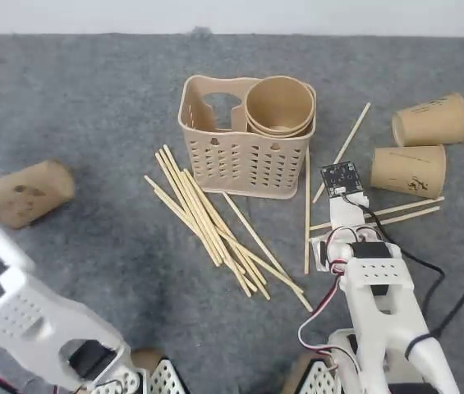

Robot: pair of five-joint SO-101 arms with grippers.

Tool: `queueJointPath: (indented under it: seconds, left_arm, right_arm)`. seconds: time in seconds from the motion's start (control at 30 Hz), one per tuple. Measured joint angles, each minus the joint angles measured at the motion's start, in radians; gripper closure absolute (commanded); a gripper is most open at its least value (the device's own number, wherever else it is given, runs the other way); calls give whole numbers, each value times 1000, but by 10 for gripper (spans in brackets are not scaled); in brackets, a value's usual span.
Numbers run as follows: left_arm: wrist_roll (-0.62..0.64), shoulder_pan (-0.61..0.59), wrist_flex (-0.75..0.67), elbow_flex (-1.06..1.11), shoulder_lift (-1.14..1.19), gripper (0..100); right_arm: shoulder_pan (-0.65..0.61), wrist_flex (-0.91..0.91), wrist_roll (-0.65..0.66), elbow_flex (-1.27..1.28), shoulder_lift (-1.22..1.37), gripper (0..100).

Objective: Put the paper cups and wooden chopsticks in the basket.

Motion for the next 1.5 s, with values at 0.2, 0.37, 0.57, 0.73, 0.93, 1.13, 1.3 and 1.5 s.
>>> queueJointPath:
  seconds: [0.2,0.37,0.57,0.73,0.93,1.13,1.3,1.5]
  left_arm:
    - [14,0,18,-83,135,954]
    - [15,28,23,-103,166,988]
    - [17,126,106,-126,166,988]
    - [51,226,120,-129,166,988]
    - [94,322,147,-157,164,988]
    - [172,460,147,-157,95,988]
    - [249,583,132,-157,37,988]
    - [275,733,117,-157,29,987]
  right_arm:
    - [0,0,0,0,0,964]
    - [0,0,0,0,0,965]
    - [0,0,0,0,0,965]
    - [0,0,0,0,0,964]
    - [0,0,0,0,0,962]
    - [0,0,0,0,0,961]
    - [0,0,44,0,0,961]
    - [0,-15,54,0,0,961]
